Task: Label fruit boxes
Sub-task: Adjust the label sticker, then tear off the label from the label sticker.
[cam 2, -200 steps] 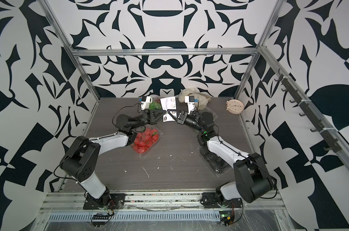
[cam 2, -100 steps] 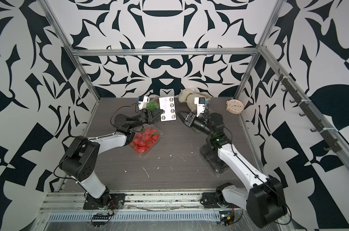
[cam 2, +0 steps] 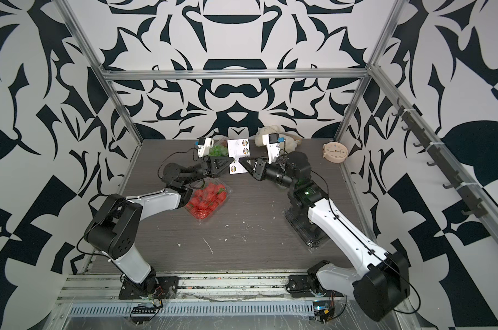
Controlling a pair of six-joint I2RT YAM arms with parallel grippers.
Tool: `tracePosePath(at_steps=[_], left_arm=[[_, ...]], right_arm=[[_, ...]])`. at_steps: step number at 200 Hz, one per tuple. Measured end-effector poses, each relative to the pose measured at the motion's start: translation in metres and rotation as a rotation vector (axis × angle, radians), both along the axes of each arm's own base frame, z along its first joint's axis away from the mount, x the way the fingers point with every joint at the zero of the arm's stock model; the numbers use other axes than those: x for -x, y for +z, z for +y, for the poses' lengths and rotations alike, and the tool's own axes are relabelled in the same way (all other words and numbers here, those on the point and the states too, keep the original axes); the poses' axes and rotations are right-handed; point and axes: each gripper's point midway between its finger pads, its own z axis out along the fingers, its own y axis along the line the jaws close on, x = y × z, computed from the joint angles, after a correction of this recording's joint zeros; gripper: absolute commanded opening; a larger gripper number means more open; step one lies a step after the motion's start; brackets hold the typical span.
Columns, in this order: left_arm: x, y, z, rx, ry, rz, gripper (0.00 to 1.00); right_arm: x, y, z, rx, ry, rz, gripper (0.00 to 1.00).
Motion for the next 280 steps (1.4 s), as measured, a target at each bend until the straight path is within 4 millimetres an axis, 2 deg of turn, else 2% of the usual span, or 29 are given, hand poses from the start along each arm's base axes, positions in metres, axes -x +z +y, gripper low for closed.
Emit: tracePosePath(at_steps=[36,82,124,163,174,201,254,273,280], left_arm=[[0.001,0.000,0.000,-0.001,-0.002,0.000,0.00],[0.001,-0.001,-0.001,-0.002,-0.005,0.000,0.00],[0.004,-0.001,-0.004,-0.002,-0.015,0.000,0.00],[0.005,-0.001,-0.004,-0.002,-0.015,0.000,0.00],[0.005,-0.001,-0.004,-0.002,-0.016,0.000,0.00],[0.005,-0.001,-0.004,-0.002,-0.015,0.000,0.00],[0.005,0.000,-0.004,-0.002,-0.015,0.000,0.00],[0.005,0.000,-0.004,-0.001,-0.014,-0.002,0.10],[0.005,0.000,-0.004,-0.001,-0.012,-0.006,0.17]], right_arm=[[-0.010,-0.018,0.011,0.027,0.008,0.047,0.26],[-0.013,-0.019,0.011,0.030,0.000,0.051,0.26],[-0.016,-0.021,0.013,0.026,-0.001,0.056,0.19],[-0.017,-0.020,0.014,0.019,0.004,0.053,0.17],[-0.017,-0.020,0.014,0.017,0.004,0.049,0.11],[-0.017,-0.018,0.015,0.011,0.005,0.048,0.04],[-0.017,-0.018,0.015,0.007,0.006,0.053,0.00],[-0.017,-0.017,0.015,0.006,0.006,0.053,0.00],[-0.017,-0.017,0.015,0.005,0.006,0.052,0.00]])
